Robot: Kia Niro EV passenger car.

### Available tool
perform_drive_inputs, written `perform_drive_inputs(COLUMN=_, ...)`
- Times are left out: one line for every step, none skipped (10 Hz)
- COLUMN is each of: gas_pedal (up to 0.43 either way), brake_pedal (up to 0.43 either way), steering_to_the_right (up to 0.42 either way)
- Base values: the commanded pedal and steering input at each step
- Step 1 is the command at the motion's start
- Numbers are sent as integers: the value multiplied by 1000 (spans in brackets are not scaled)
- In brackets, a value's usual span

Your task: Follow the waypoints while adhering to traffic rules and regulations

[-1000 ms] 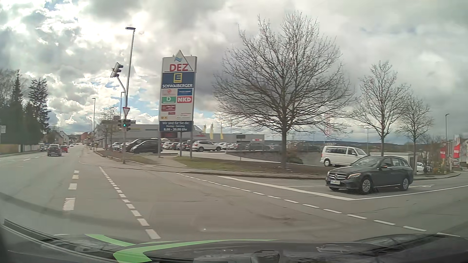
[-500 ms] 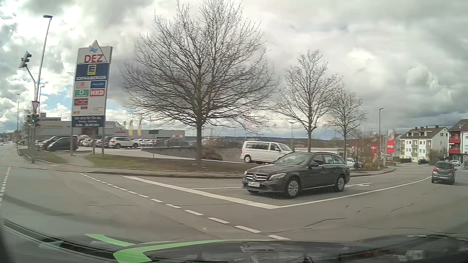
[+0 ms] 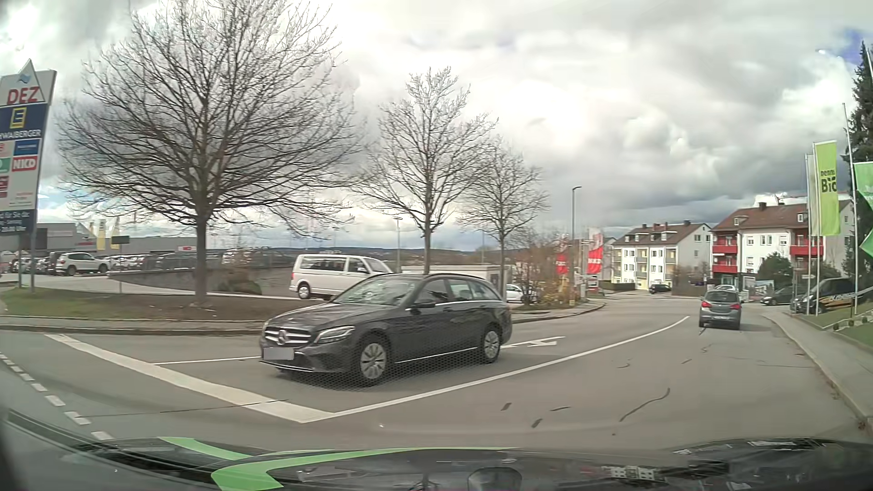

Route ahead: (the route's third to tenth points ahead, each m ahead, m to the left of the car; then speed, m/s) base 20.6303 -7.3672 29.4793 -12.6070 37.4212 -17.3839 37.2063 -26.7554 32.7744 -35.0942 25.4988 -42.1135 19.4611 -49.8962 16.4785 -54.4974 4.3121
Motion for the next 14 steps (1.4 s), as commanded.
perform_drive_inputs(gas_pedal=87, brake_pedal=0, steering_to_the_right=498)
perform_drive_inputs(gas_pedal=87, brake_pedal=0, steering_to_the_right=469)
perform_drive_inputs(gas_pedal=87, brake_pedal=0, steering_to_the_right=439)
perform_drive_inputs(gas_pedal=87, brake_pedal=0, steering_to_the_right=414)
perform_drive_inputs(gas_pedal=87, brake_pedal=0, steering_to_the_right=385)
perform_drive_inputs(gas_pedal=87, brake_pedal=0, steering_to_the_right=354)
perform_drive_inputs(gas_pedal=87, brake_pedal=0, steering_to_the_right=331)
perform_drive_inputs(gas_pedal=87, brake_pedal=0, steering_to_the_right=294)
perform_drive_inputs(gas_pedal=87, brake_pedal=0, steering_to_the_right=253)
perform_drive_inputs(gas_pedal=87, brake_pedal=0, steering_to_the_right=218)
perform_drive_inputs(gas_pedal=87, brake_pedal=0, steering_to_the_right=186)
perform_drive_inputs(gas_pedal=87, brake_pedal=0, steering_to_the_right=148)
perform_drive_inputs(gas_pedal=79, brake_pedal=0, steering_to_the_right=119)
perform_drive_inputs(gas_pedal=47, brake_pedal=0, steering_to_the_right=95)
